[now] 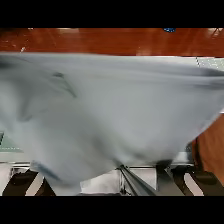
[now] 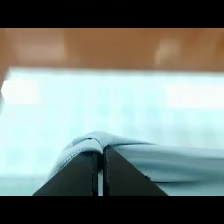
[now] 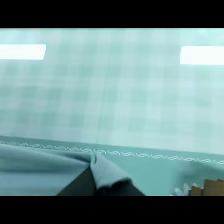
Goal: Fold the shirts.
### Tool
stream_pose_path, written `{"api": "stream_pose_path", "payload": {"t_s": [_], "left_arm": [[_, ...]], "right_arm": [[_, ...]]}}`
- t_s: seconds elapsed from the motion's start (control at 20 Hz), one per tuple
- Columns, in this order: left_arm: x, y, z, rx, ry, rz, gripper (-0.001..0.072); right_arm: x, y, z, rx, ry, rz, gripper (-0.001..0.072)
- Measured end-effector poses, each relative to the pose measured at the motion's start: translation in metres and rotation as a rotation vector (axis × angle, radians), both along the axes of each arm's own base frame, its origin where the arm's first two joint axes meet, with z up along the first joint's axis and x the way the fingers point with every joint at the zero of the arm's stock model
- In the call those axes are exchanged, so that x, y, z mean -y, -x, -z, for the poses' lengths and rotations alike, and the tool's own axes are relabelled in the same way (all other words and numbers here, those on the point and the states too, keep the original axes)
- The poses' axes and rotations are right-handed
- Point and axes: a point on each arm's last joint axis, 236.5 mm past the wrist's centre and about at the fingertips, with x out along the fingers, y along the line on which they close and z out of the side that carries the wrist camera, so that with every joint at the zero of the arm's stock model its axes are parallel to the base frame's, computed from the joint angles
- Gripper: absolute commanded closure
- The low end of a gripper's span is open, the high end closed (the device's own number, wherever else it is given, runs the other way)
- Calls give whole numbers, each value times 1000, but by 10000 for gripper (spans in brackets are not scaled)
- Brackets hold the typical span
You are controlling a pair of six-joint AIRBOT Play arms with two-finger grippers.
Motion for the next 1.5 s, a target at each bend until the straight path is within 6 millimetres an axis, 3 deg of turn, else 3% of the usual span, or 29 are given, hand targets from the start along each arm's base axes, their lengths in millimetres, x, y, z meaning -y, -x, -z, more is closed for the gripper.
{"api": "stream_pose_path", "payload": {"t_s": [0.25,0.35,0.55,0.7,0.85,0.95,1.15,1.35,1.5], "left_arm": [[-3,-101,134,-305,76,-2,687],[-1,-143,176,-361,120,-5,687],[8,-222,238,-426,227,-8,688],[14,-258,274,-492,296,-19,687],[20,-263,299,-581,325,-6,687],[23,-255,305,-637,320,21,687],[33,-213,317,-811,277,132,687],[39,-165,350,-1002,279,182,687],[42,-142,371,-1084,288,191,670]], "right_arm": [[-2,-104,110,-185,-53,-2,687],[-4,-147,151,-238,-79,-3,687],[-3,-226,212,-294,-114,10,687],[-4,-266,243,-318,-142,23,687],[-1,-283,261,-343,-166,41,686],[3,-281,268,-376,-176,45,686],[7,-247,288,-536,-141,-26,687],[12,-208,313,-693,-99,-74,687],[13,-187,333,-773,-93,-84,683]]}}
